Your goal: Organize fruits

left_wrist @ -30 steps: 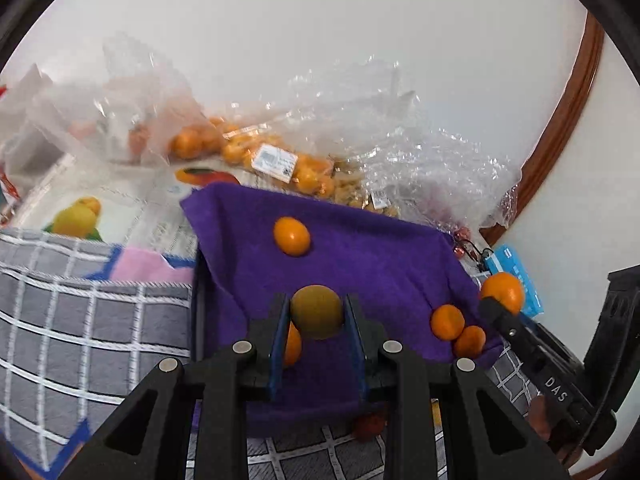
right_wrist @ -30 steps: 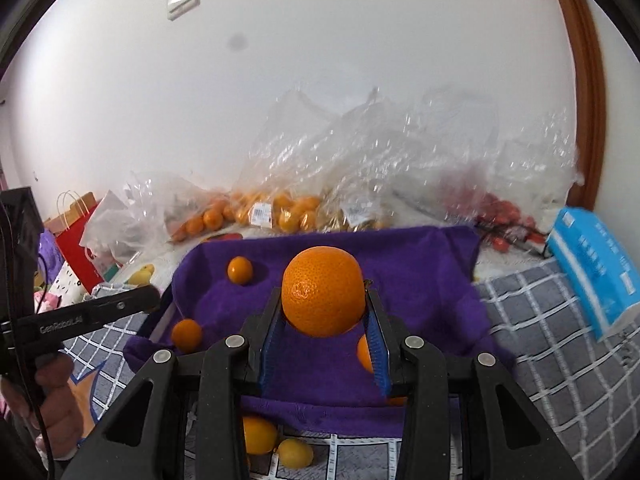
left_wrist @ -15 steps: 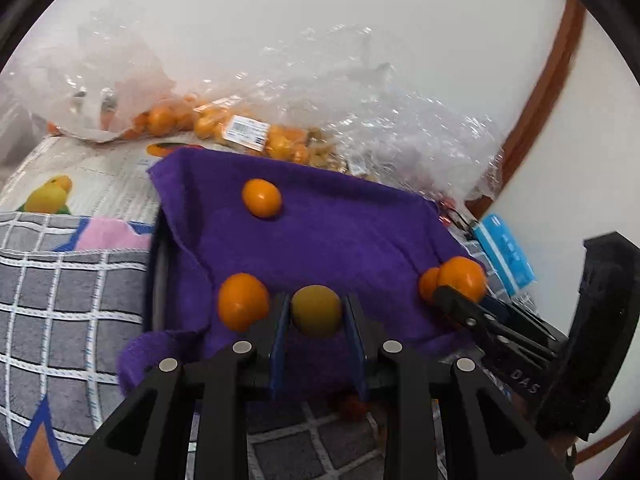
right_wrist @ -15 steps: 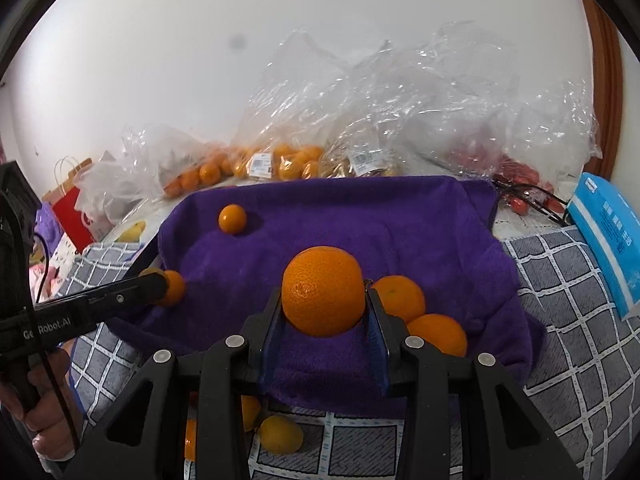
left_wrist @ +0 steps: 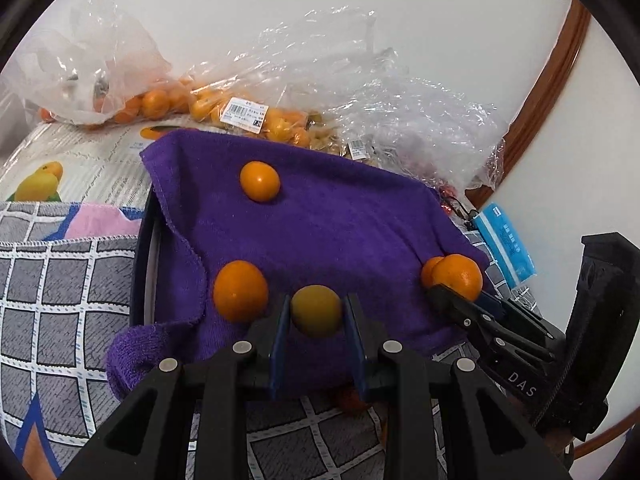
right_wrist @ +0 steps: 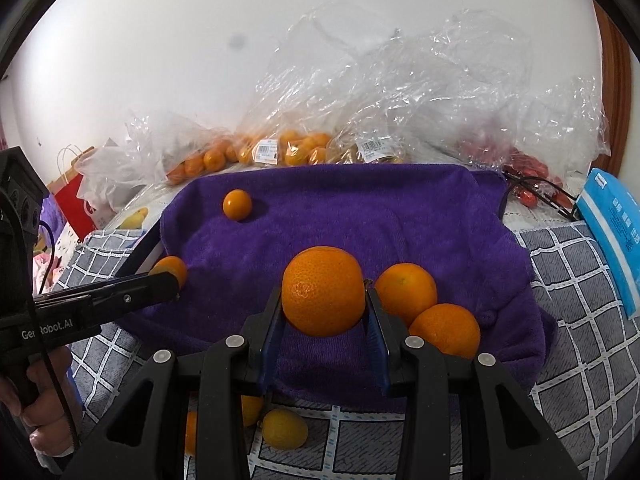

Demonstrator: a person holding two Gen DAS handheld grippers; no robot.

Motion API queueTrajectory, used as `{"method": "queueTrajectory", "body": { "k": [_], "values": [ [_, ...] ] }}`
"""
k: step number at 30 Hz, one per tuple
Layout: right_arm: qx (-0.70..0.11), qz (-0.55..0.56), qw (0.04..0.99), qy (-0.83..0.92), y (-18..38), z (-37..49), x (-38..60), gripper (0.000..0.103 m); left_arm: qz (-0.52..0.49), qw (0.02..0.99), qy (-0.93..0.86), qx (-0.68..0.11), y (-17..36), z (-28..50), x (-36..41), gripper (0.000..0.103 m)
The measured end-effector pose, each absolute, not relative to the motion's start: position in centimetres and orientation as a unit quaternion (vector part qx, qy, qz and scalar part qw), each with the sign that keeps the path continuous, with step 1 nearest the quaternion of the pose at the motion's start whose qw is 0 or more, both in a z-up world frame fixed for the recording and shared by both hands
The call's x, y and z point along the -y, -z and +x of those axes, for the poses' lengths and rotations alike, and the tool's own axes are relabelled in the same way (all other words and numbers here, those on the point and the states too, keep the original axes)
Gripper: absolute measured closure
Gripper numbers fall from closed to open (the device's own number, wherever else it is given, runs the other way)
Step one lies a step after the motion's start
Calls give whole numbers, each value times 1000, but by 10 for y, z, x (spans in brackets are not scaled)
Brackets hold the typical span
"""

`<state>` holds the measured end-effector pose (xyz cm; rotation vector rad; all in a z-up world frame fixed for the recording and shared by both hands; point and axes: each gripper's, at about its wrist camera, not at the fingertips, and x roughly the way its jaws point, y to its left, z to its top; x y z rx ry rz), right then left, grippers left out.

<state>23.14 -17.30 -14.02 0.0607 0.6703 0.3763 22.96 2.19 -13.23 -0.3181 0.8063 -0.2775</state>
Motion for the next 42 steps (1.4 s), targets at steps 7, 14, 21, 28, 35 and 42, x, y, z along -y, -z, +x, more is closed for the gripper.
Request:
{"method": "queueTrajectory", "body": {
  "k": [7, 14, 21, 28, 35, 42],
  "values": [
    [-331, 28, 925, -185, 142, 232, 172, 65, -143, 902, 129, -387, 133, 230, -19, 77],
    [-337, 26, 923, -185, 142, 233, 171, 65, -132, 905, 121, -385, 134, 230, -16, 77],
    [-342, 21, 921, -186, 144, 234, 170, 65, -125, 908, 112, -384, 136, 232, -15, 77],
    [-351, 23, 917, -185, 147, 236, 170, 65, -105, 913, 95, -382, 137, 232, -12, 77],
    [-351, 22, 918, -183, 147, 237, 169, 64, -103, 913, 94, -383, 137, 232, -12, 77],
    [-349, 20, 918, -185, 147, 236, 168, 62, -104, 914, 94, -381, 138, 232, -13, 77]
  ]
}}
